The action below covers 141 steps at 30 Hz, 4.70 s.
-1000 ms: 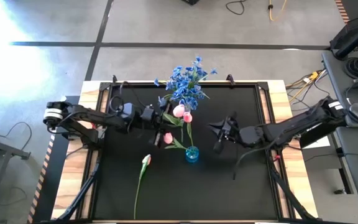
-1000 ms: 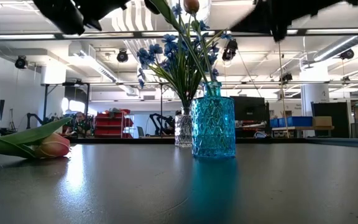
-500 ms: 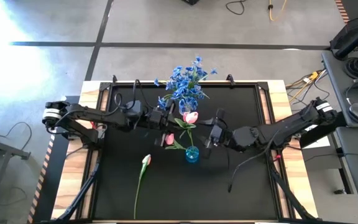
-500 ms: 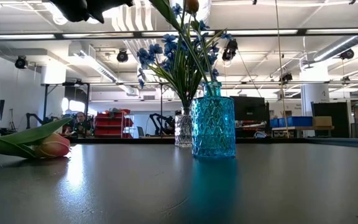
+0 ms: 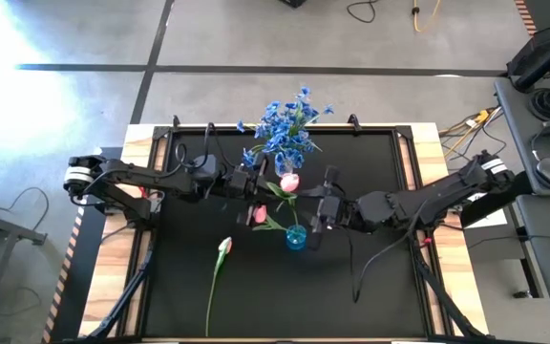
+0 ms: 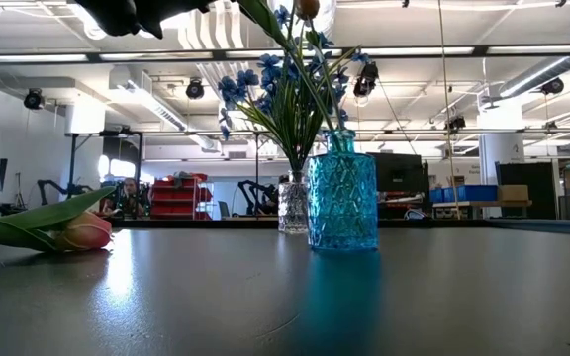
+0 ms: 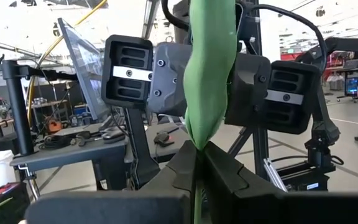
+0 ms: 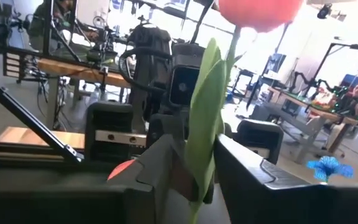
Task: Sort flowers into vase by color
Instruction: Put the top pink tulip into the blue vase, then put the pink tulip into the blue vase
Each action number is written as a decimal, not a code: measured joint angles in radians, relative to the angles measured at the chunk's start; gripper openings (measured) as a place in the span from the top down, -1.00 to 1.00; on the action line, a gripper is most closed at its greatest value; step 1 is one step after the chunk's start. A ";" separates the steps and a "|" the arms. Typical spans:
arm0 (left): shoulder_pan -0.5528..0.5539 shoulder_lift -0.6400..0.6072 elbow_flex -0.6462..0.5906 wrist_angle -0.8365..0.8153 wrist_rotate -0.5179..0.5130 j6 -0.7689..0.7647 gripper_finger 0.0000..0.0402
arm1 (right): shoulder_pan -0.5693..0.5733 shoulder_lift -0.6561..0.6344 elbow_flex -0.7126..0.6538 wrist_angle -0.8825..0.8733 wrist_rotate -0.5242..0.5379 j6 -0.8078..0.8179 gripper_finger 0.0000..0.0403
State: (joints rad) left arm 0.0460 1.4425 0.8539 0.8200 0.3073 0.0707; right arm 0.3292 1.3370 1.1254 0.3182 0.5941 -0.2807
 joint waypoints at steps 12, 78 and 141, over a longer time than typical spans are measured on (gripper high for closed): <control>0.003 -0.005 0.000 -0.016 -0.005 0.004 0.96 | -0.003 0.011 0.032 -0.005 0.012 -0.070 0.94; -0.019 -0.728 -0.430 -0.965 -0.402 -0.477 0.54 | 0.102 -0.084 -0.365 0.426 0.106 0.034 0.95; -0.517 0.091 -0.025 -1.435 -0.272 -1.386 -0.05 | 0.087 -0.268 -0.270 -0.551 0.268 0.315 -0.10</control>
State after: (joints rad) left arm -0.4709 1.5338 0.8286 -0.6150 0.0353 -1.3155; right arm 0.4164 1.0687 0.8555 -0.2329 0.8619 0.0338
